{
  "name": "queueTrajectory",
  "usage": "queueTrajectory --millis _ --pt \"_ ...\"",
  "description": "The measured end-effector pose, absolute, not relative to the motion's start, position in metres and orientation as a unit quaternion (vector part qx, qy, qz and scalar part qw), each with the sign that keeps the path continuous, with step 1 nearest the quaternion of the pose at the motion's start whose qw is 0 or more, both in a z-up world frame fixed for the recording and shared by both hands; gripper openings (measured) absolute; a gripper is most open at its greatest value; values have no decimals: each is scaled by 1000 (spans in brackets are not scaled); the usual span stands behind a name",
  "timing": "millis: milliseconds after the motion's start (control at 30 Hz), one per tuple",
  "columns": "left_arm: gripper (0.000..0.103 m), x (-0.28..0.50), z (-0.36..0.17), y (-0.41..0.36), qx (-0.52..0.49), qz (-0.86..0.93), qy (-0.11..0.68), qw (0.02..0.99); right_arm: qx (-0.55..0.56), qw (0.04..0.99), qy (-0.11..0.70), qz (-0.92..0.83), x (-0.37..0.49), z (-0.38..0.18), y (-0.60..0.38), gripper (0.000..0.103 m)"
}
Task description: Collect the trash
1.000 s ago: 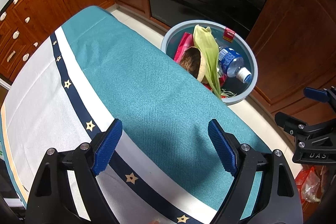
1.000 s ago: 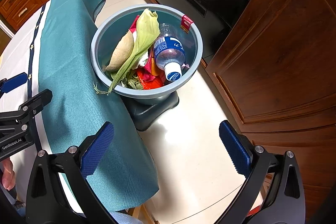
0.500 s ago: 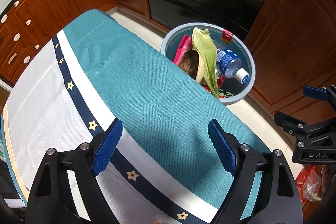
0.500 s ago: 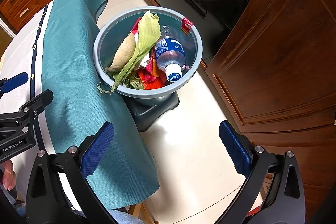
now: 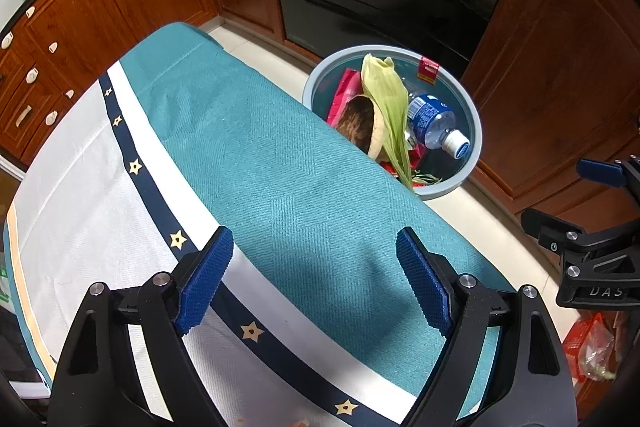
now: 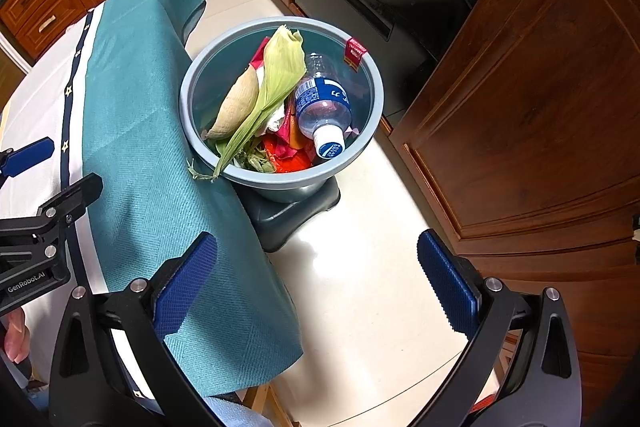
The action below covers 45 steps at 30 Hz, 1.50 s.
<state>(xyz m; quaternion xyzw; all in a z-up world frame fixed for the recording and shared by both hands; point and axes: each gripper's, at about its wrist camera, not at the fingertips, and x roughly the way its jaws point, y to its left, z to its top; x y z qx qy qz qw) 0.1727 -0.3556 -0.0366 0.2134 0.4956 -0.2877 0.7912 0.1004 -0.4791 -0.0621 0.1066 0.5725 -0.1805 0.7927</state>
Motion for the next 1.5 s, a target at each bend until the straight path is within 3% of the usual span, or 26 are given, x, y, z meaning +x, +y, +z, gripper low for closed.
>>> queueTrajectory --millis 1500 --pt "87 171 -32 -353 220 -284 493 793 96 798 568 -179 103 -54 -476 97"
